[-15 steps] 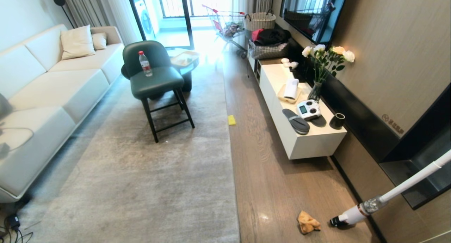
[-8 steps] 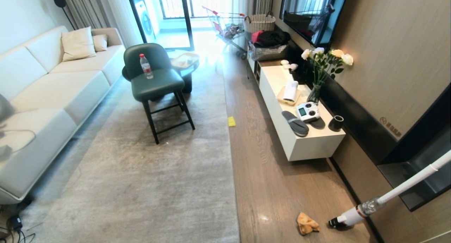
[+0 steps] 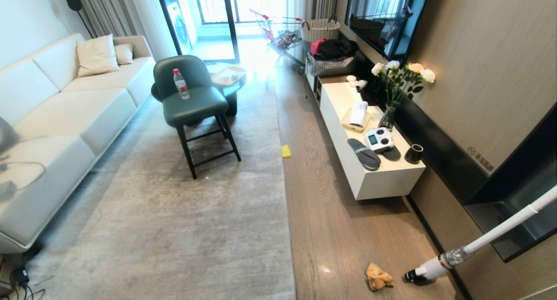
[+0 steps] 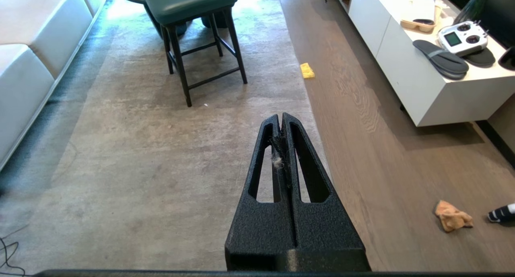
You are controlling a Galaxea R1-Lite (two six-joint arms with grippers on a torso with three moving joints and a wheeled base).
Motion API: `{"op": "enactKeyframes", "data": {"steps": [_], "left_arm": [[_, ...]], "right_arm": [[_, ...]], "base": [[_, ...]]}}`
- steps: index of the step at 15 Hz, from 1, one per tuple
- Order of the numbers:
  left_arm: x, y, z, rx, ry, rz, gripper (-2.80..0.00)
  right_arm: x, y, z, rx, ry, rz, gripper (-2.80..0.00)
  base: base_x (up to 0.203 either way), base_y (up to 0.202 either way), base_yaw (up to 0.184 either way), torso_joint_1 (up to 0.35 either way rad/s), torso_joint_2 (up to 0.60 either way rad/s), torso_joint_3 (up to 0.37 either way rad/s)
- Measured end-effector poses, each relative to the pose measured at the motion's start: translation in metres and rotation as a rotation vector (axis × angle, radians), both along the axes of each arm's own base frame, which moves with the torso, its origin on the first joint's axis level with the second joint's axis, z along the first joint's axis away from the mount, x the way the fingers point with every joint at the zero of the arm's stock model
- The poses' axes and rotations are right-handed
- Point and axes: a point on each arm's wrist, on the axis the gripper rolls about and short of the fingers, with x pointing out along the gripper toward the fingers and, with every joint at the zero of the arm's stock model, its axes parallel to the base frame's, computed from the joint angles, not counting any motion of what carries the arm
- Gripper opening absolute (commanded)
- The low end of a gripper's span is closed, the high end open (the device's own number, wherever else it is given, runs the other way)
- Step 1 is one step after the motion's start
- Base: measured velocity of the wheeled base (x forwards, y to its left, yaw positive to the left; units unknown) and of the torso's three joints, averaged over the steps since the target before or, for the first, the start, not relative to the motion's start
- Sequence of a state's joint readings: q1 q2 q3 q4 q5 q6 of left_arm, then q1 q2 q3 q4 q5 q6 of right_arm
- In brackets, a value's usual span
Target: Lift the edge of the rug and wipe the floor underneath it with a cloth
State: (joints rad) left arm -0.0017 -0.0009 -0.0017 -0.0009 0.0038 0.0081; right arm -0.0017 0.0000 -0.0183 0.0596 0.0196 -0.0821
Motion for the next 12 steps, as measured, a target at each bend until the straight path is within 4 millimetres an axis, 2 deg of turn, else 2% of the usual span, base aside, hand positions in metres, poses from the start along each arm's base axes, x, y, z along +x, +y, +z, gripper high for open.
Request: {"op": "enactKeyframes", "data": {"steps": [12], "left_arm": [[0.0,0.0,0.0,0.0,0.0,0.0,-2.8]], "right_arm": [[0.0,0.0,0.0,-0.001,0.0,-0.002,-2.8]], "base": [[0.0,0.0,0.0,0.069,-0.14,-0.075]]}}
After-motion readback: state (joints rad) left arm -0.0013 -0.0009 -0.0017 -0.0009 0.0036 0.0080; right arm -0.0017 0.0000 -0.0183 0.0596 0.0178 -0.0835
